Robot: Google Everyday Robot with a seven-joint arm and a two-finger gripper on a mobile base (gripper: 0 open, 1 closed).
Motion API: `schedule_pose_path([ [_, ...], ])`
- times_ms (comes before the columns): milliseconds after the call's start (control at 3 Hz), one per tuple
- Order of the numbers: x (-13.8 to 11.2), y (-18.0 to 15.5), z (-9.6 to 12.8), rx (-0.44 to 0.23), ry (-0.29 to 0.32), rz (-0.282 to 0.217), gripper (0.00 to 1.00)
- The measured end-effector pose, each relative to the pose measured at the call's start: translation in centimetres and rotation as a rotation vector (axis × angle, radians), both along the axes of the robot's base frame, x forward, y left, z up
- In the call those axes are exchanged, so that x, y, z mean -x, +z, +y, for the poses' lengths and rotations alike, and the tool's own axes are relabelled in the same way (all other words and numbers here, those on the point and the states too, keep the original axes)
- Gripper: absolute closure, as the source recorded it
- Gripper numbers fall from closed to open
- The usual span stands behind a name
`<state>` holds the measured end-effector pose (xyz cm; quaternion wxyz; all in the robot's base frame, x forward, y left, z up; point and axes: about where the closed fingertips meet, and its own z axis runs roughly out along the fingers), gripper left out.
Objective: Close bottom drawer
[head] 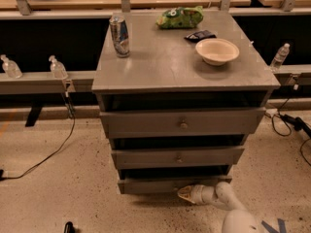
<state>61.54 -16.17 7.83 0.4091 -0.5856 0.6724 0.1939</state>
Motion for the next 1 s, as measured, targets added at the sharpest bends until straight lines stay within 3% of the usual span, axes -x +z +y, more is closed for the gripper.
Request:
schedule_pose_path([
  [333,0.0,0.0,0.0,0.0,0.0,0.0,1.0],
  [1000,-1.5,2.2,-0.7,-0.074,0.004,-0.006,1.0],
])
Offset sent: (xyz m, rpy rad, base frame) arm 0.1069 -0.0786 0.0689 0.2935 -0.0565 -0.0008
